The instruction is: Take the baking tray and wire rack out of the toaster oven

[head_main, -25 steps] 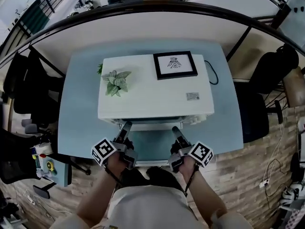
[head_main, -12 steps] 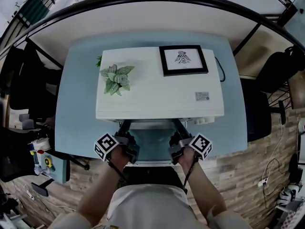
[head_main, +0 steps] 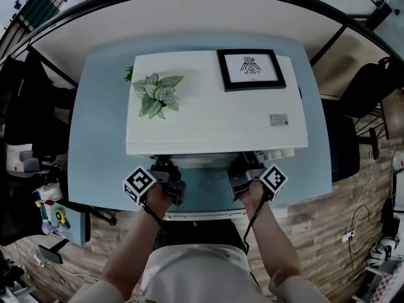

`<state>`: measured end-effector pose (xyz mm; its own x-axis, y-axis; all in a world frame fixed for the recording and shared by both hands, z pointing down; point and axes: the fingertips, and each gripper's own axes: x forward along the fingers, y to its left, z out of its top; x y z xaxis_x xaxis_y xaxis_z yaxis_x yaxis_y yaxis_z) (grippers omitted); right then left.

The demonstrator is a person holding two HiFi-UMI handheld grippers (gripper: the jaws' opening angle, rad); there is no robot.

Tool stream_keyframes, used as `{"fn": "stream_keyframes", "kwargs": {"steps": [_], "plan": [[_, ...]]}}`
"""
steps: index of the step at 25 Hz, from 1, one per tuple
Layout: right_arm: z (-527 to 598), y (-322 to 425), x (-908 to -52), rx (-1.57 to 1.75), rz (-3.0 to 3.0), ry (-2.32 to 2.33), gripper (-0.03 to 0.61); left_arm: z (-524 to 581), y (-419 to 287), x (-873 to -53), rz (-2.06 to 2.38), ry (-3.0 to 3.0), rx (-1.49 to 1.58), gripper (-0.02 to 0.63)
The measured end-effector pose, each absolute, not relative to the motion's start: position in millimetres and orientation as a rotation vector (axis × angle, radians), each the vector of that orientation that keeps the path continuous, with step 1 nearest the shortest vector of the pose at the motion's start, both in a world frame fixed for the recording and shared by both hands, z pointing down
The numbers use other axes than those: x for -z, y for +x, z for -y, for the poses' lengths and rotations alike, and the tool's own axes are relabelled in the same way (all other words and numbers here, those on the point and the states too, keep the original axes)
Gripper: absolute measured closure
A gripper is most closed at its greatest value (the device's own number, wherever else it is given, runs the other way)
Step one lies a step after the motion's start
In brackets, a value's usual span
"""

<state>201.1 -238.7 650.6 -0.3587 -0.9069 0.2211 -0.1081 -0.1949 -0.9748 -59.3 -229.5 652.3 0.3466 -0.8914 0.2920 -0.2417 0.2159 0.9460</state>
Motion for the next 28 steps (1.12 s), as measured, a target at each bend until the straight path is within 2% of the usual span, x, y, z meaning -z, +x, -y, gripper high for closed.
{"fn": "stream_keyframes", "kwargs": {"steps": [3,7,9,12,14,28], "plan": [[250,201,-648,1.579,-1.418,-1.185,0.365,239,-59,-649,1.147,1.335,0.689,0.405],[258,198,-648,1.54,-1.393,-1.143,0.41,246,-58,-646,1.127,1.339,0.74,0.431],[259,196,-650,1.526,-1.379,-1.12,0.441,247,-58,-648,1.124,1.338,0.749,0.465],[258,196,-655,1.528,-1.358,-1.093,0.531,247,-58,-653,1.131,1.336,0.729,0.549],[257,196,-656,1.53,-1.359,-1.082,0.534,246,-58,-655,1.125,1.327,0.725,0.569],[190,196,-653,1.637,-1.28,-1.174,0.558,182,-53,-652,1.077,1.278,0.643,0.581]]}}
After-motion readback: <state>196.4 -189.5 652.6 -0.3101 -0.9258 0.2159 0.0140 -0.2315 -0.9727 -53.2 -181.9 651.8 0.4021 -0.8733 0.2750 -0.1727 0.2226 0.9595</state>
